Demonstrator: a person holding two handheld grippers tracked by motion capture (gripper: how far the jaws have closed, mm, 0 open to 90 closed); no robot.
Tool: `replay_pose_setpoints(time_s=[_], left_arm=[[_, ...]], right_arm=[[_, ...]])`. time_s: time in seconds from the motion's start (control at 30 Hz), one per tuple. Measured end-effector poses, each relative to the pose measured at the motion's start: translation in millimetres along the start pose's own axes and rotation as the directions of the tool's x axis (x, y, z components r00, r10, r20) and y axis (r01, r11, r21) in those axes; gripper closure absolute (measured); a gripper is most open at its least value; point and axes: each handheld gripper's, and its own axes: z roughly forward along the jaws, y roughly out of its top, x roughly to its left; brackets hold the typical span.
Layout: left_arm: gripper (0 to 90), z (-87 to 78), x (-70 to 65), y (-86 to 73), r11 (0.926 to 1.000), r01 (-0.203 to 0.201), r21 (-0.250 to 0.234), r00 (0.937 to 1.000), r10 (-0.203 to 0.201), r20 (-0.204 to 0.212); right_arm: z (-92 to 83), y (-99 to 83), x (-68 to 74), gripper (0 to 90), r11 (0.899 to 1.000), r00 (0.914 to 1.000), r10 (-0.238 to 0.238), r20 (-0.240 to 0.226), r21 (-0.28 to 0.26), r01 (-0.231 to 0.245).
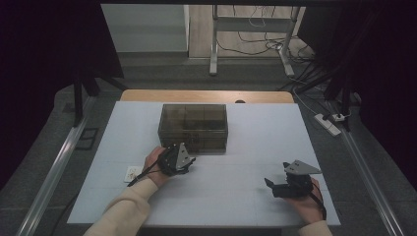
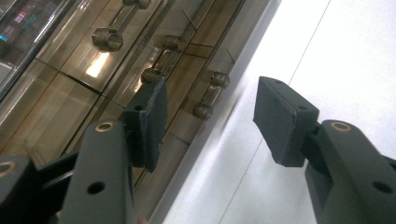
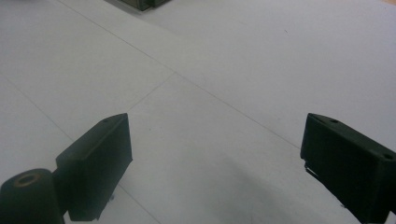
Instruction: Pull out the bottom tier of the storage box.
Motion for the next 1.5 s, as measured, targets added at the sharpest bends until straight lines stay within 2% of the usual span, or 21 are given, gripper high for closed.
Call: replay_pose_setpoints(time_s=[0.13,0.47,0.67,0.8,1.27,1.5], left_arm=[[39.3,3.0,1.9,0.6,0.9999,0.008,0.009,0.9992,-0.009,0.038],[38.4,6.8,8.6,-0.9,0.9997,0.026,0.004,0.9983,-0.026,0.052],[39.6,10.5,8.6,-1.4,0.9999,0.01,0.004,0.9984,-0.01,0.056],[39.7,14.9,10.0,-1.8,0.9998,0.014,0.011,0.998,-0.014,0.062],[40.7,21.5,7.2,0.6,0.9992,-0.031,0.025,0.9977,0.029,0.062],[42.1,26.9,3.8,2.8,0.9963,-0.064,0.058,0.9968,0.061,0.051]], right_arm=[[0.3,-0.1,-0.4,8.7,1.0,1.0,0.002,0.0,0.0,-0.002],[0.8,-0.1,-0.2,8.7,1.0,1.0,0.0,0.002,0.001,0.0],[0.6,0.1,-0.2,8.7,1.0,1.0,0.0,0.002,-0.001,0.0],[1.0,0.2,0.2,8.7,1.0,1.0,-0.001,0.002,0.0,0.001],[1.3,0.1,0.2,8.7,1.0,1.0,-0.003,0.001,0.003,0.003],[1.1,0.1,0.2,8.7,1.0,1.0,-0.002,0.001,0.001,0.002]])
